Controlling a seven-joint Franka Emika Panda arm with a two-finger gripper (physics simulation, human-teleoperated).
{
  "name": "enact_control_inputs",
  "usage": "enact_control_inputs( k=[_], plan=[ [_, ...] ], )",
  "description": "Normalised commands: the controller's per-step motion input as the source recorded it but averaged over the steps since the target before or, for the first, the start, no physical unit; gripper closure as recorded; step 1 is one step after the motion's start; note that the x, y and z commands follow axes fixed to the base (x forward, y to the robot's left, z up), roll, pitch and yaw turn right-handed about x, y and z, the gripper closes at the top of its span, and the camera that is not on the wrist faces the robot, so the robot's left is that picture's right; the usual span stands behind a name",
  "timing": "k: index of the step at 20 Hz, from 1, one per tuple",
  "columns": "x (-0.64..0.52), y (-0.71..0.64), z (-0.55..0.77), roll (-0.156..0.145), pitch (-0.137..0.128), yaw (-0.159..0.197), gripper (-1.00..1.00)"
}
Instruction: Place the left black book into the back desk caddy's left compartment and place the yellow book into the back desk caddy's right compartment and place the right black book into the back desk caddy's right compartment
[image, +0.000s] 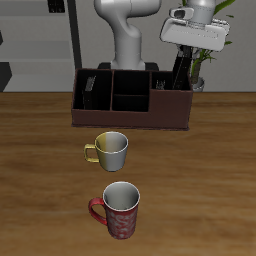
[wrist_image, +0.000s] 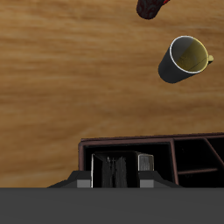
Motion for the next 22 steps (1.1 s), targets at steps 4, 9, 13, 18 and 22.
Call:
enact_control_inputs(
  k=[4, 9, 13, 18, 22],
  plan=[
    [0.03, 0.03, -0.11, 0.013, 0.004, -0.006, 1.0],
    [0.0, 0.0, -0.11, 0.005, 0.016, -0.005, 1.0],
    [0.0, 0.04, -0.23, 0.011, 0.068, -0.029, 1.0],
    [0.0, -0.04, -0.12, 0.0, 0.072, -0.055, 1.0],
    [-0.01, -0.06, 0.03, -0.01, 0.021, -0.046, -1.0]
  ],
)
